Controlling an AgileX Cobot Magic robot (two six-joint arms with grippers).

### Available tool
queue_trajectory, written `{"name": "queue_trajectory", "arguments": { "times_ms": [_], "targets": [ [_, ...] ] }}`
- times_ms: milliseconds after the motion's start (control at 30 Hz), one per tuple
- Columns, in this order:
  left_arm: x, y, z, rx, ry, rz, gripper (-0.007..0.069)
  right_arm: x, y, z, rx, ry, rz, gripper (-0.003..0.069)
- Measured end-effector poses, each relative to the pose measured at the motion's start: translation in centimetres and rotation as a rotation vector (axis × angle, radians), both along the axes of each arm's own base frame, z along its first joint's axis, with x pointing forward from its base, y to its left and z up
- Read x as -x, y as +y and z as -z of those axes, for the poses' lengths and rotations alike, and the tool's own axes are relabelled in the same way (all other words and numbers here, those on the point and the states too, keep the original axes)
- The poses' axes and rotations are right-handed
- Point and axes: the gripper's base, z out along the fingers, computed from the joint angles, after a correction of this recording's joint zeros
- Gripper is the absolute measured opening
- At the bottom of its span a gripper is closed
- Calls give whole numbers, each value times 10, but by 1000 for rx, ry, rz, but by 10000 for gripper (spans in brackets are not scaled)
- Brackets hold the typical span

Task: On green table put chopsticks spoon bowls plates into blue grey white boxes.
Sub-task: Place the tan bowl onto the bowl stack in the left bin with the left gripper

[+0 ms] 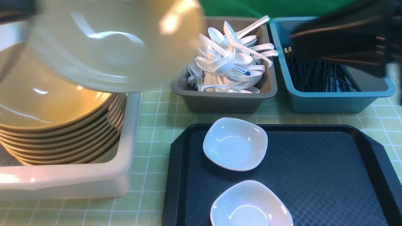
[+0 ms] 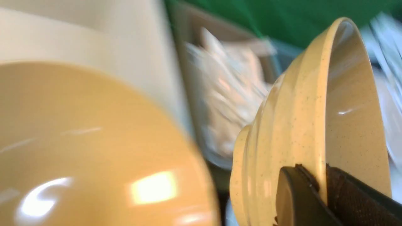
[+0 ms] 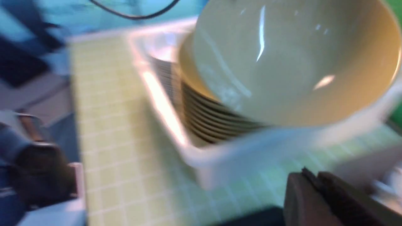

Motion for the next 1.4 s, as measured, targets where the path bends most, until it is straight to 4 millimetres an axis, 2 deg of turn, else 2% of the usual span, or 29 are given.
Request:
{"name": "queue_trajectory", "arguments": {
  "times_ms": [100,233,333,533,933,1100,1167,1200,1267,1300,1333,1400],
  "targets": [
    [15,8,13,3,13,-98,17,-13,20,1,6,10,-82,62],
    [9,15,40,38,98,-133,17,-22,47,6,38,35,-188,65],
    [7,19,41,30,87,-168,17,-24,56,11,59,55,-227,67],
    [8,26,35,18,67,-215,17,-23,59,13,79,50,-235,69],
    [15,45,46,-62,210,-395,33,-23,59,12,79,66,-227,78],
    [5,43,51,-67,232,-395,137,-23,59,13,83,72,-235,82],
    [1,38,54,-115,259,-373,260,-20,59,14,94,87,-257,86],
    [0,37,55,-127,264,-367,280,-20,59,14,97,91,-259,87],
    [-1,33,54,-170,276,-356,384,-19,58,15,104,113,-266,88],
    [-1,31,53,-182,280,-351,405,-18,58,15,106,116,-268,88],
    [-1,29,51,-218,295,-350,476,-18,58,16,110,122,-271,89],
    [0,25,45,-276,317,-348,565,-17,58,16,115,127,-275,90]
  ]
}}
